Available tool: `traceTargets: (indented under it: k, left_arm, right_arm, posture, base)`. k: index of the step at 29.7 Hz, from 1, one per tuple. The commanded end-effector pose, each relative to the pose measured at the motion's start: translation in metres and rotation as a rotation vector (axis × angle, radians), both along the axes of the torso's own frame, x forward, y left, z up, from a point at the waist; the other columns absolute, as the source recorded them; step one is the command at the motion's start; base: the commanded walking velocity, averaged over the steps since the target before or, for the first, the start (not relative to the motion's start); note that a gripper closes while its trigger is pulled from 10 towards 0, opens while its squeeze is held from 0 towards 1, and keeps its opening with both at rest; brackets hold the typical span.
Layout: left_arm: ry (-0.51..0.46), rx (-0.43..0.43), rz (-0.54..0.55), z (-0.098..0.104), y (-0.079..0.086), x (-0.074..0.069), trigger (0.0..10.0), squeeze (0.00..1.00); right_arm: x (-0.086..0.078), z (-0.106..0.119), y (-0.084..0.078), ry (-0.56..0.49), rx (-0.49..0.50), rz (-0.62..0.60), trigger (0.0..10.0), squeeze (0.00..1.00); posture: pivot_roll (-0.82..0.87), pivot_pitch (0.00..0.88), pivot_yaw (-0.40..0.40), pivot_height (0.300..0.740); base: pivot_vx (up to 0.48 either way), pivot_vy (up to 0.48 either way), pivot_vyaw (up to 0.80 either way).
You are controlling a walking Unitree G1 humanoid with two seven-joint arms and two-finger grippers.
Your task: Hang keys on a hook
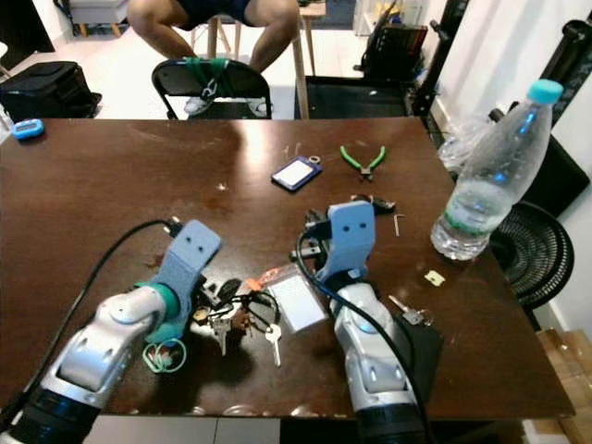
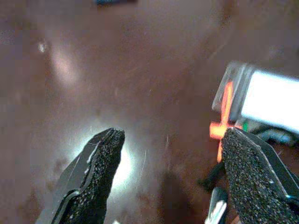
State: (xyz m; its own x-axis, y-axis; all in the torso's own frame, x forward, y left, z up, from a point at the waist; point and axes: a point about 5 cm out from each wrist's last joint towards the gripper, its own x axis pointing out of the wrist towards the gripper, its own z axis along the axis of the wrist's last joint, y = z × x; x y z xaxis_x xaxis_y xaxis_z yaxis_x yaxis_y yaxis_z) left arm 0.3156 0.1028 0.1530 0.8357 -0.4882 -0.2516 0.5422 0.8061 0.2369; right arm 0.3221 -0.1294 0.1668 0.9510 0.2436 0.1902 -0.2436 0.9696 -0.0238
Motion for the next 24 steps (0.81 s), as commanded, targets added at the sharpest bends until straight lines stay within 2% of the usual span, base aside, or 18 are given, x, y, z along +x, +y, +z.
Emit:
traceTargets:
  k: [1, 2, 3, 4, 6, 8, 13, 14, 18, 19, 21, 22, 23, 24]
  left_arm:
    - [0.007, -0.037, -0.103, 0.005, -0.007, -0.007, 10.0, 0.0]
    - [0.044, -0.038, -0.17, -0.001, -0.014, -0.015, 10.0, 0.0]
    - [0.044, -0.038, -0.17, -0.001, -0.014, -0.015, 10.0, 0.0]
    - [0.086, -0.033, -0.191, -0.009, -0.017, -0.02, 10.0, 0.0]
    - [0.115, -0.033, -0.183, -0.015, -0.018, -0.023, 10.0, 0.0]
    - [0.16, -0.069, -0.118, -0.022, -0.014, -0.021, 10.0, 0.0]
    - [0.173, -0.09, -0.088, -0.023, -0.011, -0.019, 10.0, 0.0]
    - [0.17, -0.089, -0.086, -0.023, -0.01, -0.019, 9.5, 0.0]
    - [0.162, -0.087, -0.082, -0.023, -0.009, -0.018, 9.9, 0.0]
    - [0.159, -0.085, -0.08, -0.022, -0.009, -0.018, 9.5, 0.0]
    - [0.159, -0.085, -0.08, -0.022, -0.009, -0.018, 9.5, 0.0]
    - [0.156, -0.076, -0.056, -0.024, -0.005, -0.016, 8.0, 0.0]
    - [0.156, -0.076, -0.056, -0.024, -0.005, -0.016, 8.0, 0.0]
    - [0.159, -0.074, -0.027, -0.026, -0.001, -0.013, 5.1, 0.0]
  right_arm:
    - [-0.002, 0.001, -0.001, 0.001, 0.002, 0.0, 10.0, 0.0]
    - [-0.003, 0.002, -0.003, -0.002, -0.001, -0.006, 10.0, 0.0]
    - [-0.003, 0.002, -0.003, -0.002, -0.001, -0.006, 10.0, 0.0]
    - [-0.004, 0.002, -0.004, -0.006, 0.0, -0.014, 10.0, 0.0]
    - [-0.005, 0.003, -0.005, -0.008, 0.002, -0.021, 10.0, 0.0]
    - [-0.006, 0.002, -0.007, -0.005, 0.005, -0.028, 10.0, 0.0]
    - [-0.008, 0.0, -0.006, 0.001, -0.001, -0.021, 10.0, 0.0]
    - [-0.008, -0.001, -0.006, 0.003, -0.003, -0.017, 10.0, 0.0]
    - [-0.006, 0.001, -0.007, 0.002, -0.005, -0.017, 10.0, 0.0]
    - [-0.005, 0.001, -0.006, 0.002, -0.004, -0.017, 10.0, 0.0]
    - [-0.005, 0.001, -0.006, 0.002, -0.004, -0.017, 10.0, 0.0]
    - [-0.005, 0.002, -0.005, 0.002, -0.003, -0.014, 10.0, 0.0]
    - [-0.005, 0.002, -0.005, 0.002, -0.003, -0.014, 10.0, 0.0]
    - [-0.005, 0.002, -0.004, 0.003, -0.002, -0.009, 10.0, 0.0]
  posture:
    - [-0.12, 0.073, 0.1, 0.74]
    - [-0.13, 0.07, 0.106, 0.74]
    - [-0.13, 0.07, 0.106, 0.74]
    - [-0.13, 0.072, 0.118, 0.74]
    - [-0.13, 0.072, 0.118, 0.74]
    - [-0.12, 0.077, 0.118, 0.74]
    - [-0.12, 0.078, 0.115, 0.74]
    - [-0.12, 0.078, 0.115, 0.74]
    - [-0.12, 0.082, 0.109, 0.74]
    - [-0.12, 0.082, 0.109, 0.74]
    - [-0.12, 0.082, 0.109, 0.74]
    - [-0.11, 0.084, 0.106, 0.74]
    - [-0.11, 0.084, 0.106, 0.74]
    - [-0.11, 0.089, 0.101, 0.74]
  base:
    - [0.0, 0.0, 0.0]
    - [0.0, 0.0, 0.0]
    - [0.0, 0.0, 0.0]
    - [0.0, 0.0, 0.0]
    - [0.0, 0.0, 0.0]
    - [0.0, 0.0, 0.0]
    - [0.0, 0.0, 0.0]
    - [0.0, 0.0, 0.0]
    - [0.0, 0.0, 0.0]
    - [0.0, 0.0, 0.0]
    - [0.0, 0.0, 0.0]
    - [0.0, 0.0, 0.0]
    - [0.0, 0.0, 0.0]
    - [0.0, 0.0, 0.0]
